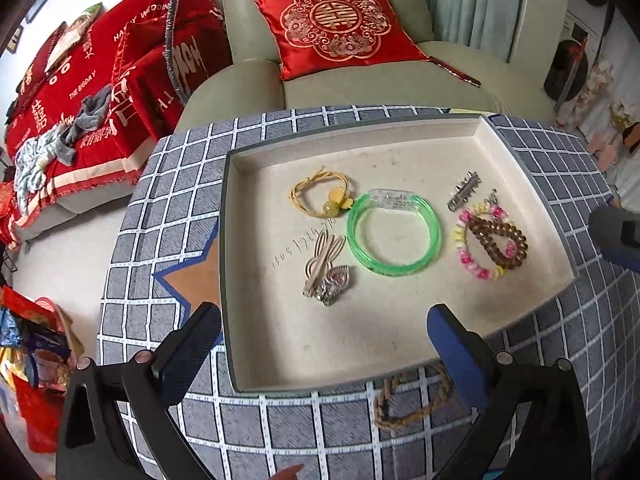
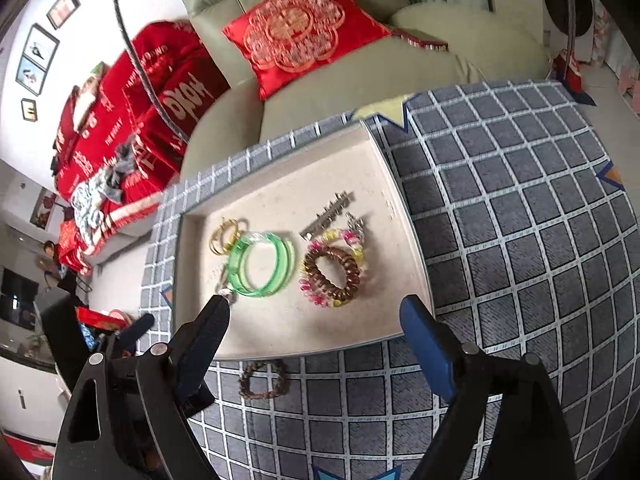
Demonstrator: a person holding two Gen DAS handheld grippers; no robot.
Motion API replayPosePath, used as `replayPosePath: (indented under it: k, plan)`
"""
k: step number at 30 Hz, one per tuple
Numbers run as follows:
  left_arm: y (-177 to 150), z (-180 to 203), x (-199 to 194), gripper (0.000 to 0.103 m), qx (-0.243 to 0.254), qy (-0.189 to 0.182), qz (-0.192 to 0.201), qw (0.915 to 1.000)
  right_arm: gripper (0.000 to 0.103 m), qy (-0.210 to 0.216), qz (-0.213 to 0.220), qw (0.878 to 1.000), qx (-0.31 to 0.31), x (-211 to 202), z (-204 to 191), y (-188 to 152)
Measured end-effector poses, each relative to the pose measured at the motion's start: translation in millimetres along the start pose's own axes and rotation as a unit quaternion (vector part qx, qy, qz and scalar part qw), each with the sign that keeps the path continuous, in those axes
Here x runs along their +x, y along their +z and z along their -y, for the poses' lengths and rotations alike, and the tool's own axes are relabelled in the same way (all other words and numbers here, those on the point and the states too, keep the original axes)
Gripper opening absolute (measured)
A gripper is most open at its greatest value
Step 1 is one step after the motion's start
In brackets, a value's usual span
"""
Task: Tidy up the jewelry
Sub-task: 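Lift both open tools out of the tray toward the remaining jewelry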
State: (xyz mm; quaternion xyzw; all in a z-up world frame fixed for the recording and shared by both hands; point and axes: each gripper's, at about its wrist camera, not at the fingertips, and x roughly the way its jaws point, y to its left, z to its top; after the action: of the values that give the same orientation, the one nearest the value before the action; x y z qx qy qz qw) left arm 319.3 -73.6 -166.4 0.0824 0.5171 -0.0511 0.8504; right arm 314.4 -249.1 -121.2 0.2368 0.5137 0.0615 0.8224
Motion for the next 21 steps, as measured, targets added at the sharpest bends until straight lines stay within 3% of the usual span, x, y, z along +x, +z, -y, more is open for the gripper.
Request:
replayPosePath:
  k: [4, 11, 21]
  plan:
    - [-7.2, -1.2, -6.5, 0.103, 0.009, 0.008, 0.002, 0.9999, 0.090, 0.011, 0.015, 1.000, -0.009, -12.8, -7.7, -5.1]
    - [-27.9, -9.6, -20.4, 0.103, 0.006, 0.010, 0.002, 0.9999, 0.090, 0.008, -0.008, 1.000, -0.015, -21.6, -17.1, -17.9]
    - [-88.8, -33.6, -32.6, 0.103, -0.003, -0.041, -0.036, 0.9985, 0.090, -0.020, -0.060, 0.998, -0.014, -8.0, -14.5, -62.8]
